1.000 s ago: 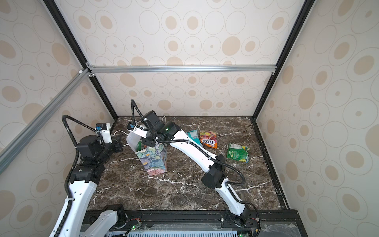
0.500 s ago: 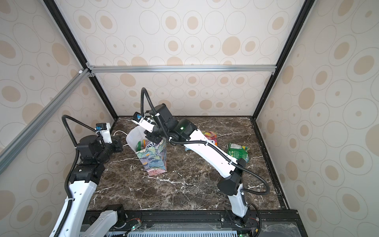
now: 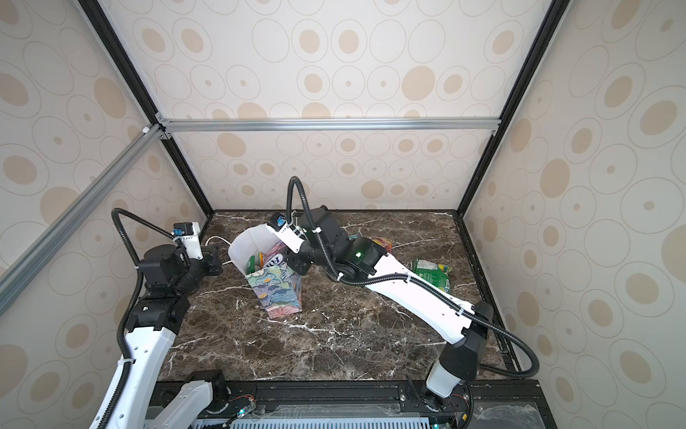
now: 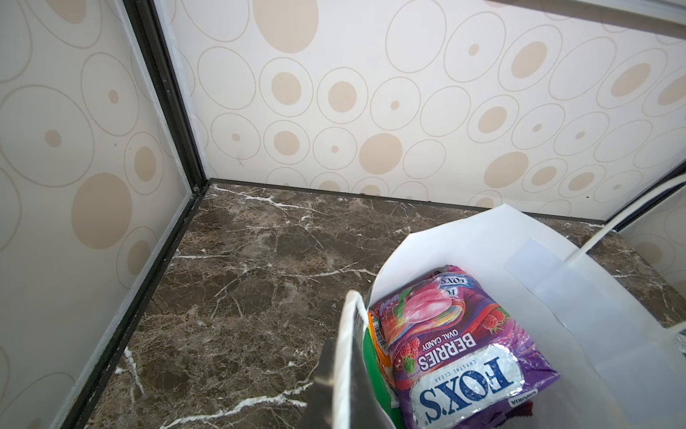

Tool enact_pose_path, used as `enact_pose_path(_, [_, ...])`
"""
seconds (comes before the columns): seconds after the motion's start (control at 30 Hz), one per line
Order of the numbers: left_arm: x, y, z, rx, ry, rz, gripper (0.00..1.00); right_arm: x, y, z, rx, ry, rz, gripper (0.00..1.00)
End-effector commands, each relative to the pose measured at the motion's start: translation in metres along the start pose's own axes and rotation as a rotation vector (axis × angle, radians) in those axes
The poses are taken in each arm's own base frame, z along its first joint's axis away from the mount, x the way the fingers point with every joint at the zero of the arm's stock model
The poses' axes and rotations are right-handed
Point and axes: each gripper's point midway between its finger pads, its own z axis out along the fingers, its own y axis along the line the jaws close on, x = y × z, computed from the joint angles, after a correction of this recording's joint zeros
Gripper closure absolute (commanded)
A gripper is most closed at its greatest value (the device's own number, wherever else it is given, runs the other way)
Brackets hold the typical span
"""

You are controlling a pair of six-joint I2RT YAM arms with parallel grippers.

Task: Place the snacks into the paper bag
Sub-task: 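Raise the right gripper out of the bag toward the remaining packets, then move the right gripper down beside the teal packet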

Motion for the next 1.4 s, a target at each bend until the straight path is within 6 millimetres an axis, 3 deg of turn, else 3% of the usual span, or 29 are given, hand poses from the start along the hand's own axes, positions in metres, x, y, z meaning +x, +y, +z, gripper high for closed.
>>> enact_pose_path(0.0, [-0.01, -0.003, -0.005, 0.016, -0.039, 0.008, 1.0, -0.008, -0.023, -0.031, 0.089, -0.095, 0.134, 0.72])
enact_pose_path(0.3, [-0.011, -0.006, -0.007, 0.035, -0.045, 0.009, 1.0, 0.079, -0.066, -0.07, 0.264, -0.02, 0.409, 0.71])
enact_pose_path(0.57, [-0.011, -0.003, -0.008, 0.014, -0.048, 0.008, 1.0, 0.135, -0.088, -0.099, 0.371, -0.02, 0.6, 0.71])
enact_pose_path(0.77, [-0.009, 0.0, -0.006, 0.001, -0.04, 0.012, 1.0, 0.172, -0.098, -0.093, 0.402, 0.022, 0.683, 0.71])
enact_pose_path(1.1, [-0.003, 0.004, 0.0, -0.018, -0.013, 0.012, 1.0, 0.242, -0.147, -0.094, 0.516, 0.047, 0.904, 0.7])
enact_pose_path(1.37, [0.0, 0.004, 0.003, -0.015, 0.0, 0.007, 1.0, 0.271, -0.159, -0.059, 0.465, 0.091, 0.979, 0.67])
